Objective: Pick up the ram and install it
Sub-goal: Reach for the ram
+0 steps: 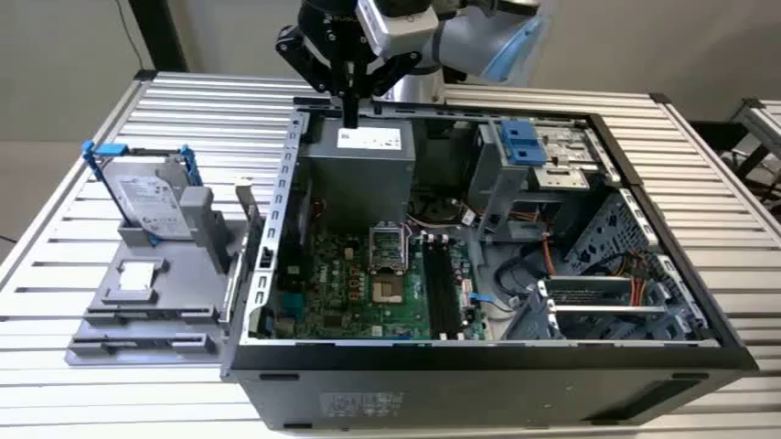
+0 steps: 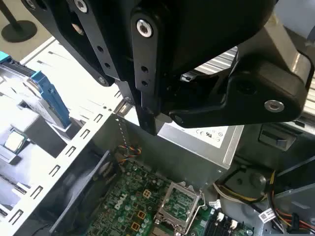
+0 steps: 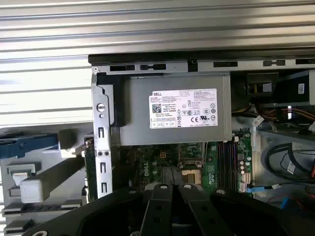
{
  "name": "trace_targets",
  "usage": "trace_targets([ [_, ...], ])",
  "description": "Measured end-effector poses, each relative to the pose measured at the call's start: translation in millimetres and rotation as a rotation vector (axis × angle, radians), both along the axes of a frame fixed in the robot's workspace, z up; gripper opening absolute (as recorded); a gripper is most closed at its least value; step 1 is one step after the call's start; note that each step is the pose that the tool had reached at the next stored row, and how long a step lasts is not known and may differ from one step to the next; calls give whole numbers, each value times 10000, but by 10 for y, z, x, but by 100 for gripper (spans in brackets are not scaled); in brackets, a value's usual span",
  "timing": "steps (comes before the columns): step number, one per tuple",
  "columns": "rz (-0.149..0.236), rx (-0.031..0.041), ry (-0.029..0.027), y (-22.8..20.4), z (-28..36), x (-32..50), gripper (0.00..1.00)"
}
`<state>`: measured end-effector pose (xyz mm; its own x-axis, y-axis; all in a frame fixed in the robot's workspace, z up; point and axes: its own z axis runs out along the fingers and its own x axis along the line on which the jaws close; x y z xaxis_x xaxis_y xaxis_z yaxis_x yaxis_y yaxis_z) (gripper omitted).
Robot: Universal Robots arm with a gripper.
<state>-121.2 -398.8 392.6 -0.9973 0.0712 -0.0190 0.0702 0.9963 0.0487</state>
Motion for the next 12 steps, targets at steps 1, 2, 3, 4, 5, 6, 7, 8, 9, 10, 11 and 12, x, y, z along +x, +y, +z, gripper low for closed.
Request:
trace_targets([
  [1,0,0,0,0,0,0,0],
  [2,0,0,0,0,0,0,0],
  [3,0,0,0,0,0,0,0],
  [4,0,0,0,0,0,0,0],
  [5,0,0,0,0,0,0,0],
  [6,0,0,0,0,0,0,0],
  [7,0,0,0,0,0,0,0],
  [8,0,0,0,0,0,0,0],
  [9,0,0,0,0,0,0,0],
  [10,0,0,0,0,0,0,0],
  [11,0,0,0,0,0,0,0],
  [12,0,0,0,0,0,0,0],
])
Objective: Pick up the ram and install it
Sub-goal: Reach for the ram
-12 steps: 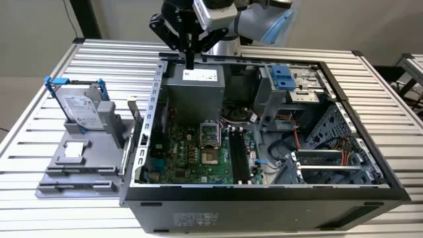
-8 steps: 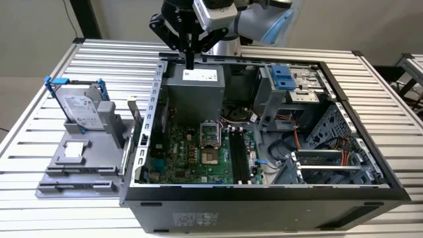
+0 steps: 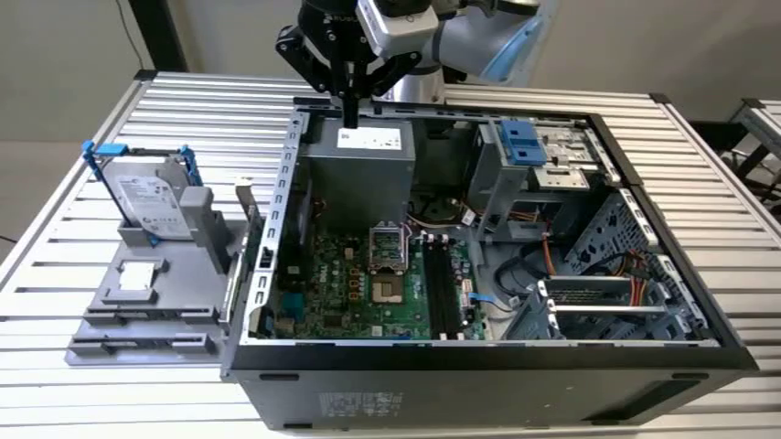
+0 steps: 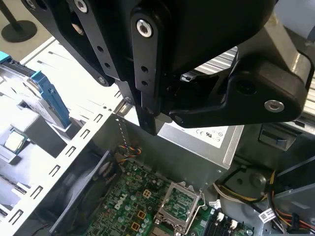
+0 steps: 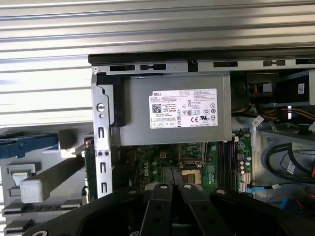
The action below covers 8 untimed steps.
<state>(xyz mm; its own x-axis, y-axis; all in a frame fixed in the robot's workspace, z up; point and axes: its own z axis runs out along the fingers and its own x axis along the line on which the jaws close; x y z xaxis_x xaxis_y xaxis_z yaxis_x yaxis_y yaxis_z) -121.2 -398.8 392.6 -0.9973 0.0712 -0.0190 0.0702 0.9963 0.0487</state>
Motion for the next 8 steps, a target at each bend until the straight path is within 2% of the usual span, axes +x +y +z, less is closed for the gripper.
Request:
trace_targets([
  [8,0,1,0,0,0,-17,0],
])
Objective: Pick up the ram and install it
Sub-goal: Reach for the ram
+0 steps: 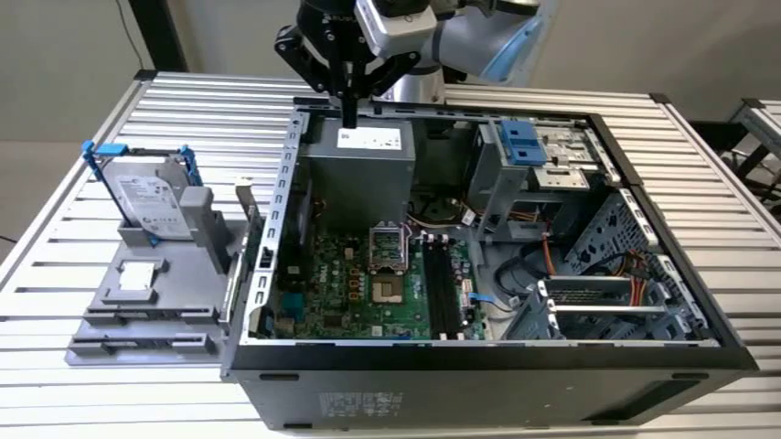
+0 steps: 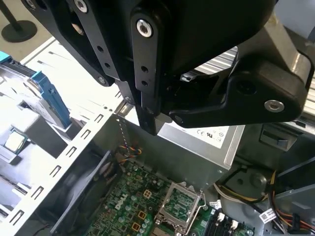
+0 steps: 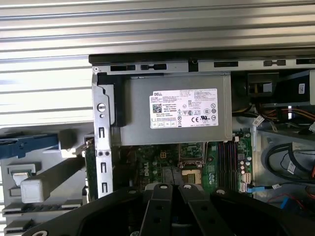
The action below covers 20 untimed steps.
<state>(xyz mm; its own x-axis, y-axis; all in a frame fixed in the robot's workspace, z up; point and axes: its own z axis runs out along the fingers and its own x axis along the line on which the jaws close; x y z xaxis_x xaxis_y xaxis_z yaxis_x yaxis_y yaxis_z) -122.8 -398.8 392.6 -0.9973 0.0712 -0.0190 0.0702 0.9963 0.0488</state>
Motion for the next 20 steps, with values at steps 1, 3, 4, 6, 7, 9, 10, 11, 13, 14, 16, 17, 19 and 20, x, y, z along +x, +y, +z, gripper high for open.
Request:
trace_targets([
  [1,0,0,0,0,0,-9,0],
  [3,0,-1,0,0,0,-36,0],
  [4,0,-1,0,0,0,-50,0],
  [6,0,0,0,0,0,-78,0],
  [7,0,0,0,0,0,-92,0],
  [9,0,-1,0,0,0,-116,0],
  [10,0,-1,0,0,0,-128,0],
  [11,-1,-1,0,0,0,-140,0],
  [13,0,-1,0,0,0,-163,0],
  [14,0,0,-1,0,0,-175,0],
  [16,0,0,0,0,0,-212,0],
  [17,0,0,0,0,0,-225,0],
  [19,0,0,0,0,0,-251,0],
  [20,0,-1,0,0,0,-264,0],
])
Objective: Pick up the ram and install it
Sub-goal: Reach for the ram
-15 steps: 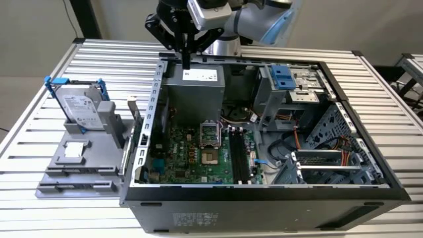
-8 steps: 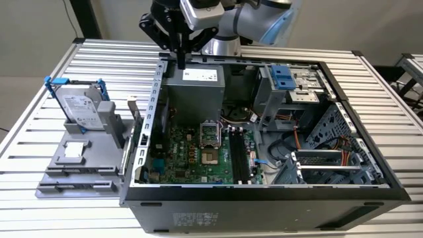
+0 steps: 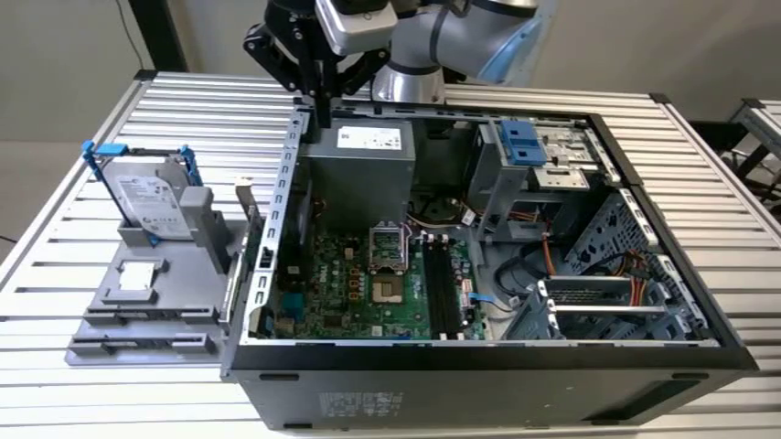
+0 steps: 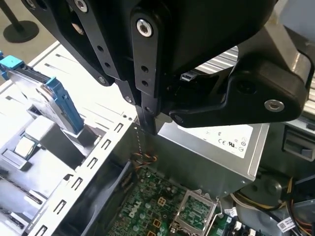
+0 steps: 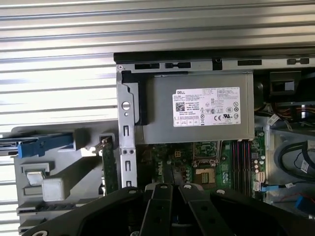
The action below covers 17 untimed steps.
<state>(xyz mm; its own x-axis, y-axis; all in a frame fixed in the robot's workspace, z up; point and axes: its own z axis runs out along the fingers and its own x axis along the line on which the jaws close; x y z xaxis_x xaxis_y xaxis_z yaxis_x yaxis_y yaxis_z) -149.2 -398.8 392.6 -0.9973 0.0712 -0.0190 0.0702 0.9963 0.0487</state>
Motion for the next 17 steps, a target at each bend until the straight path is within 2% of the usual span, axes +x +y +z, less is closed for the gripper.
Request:
trace_targets([
  [17,0,0,0,0,0,-233,0],
])
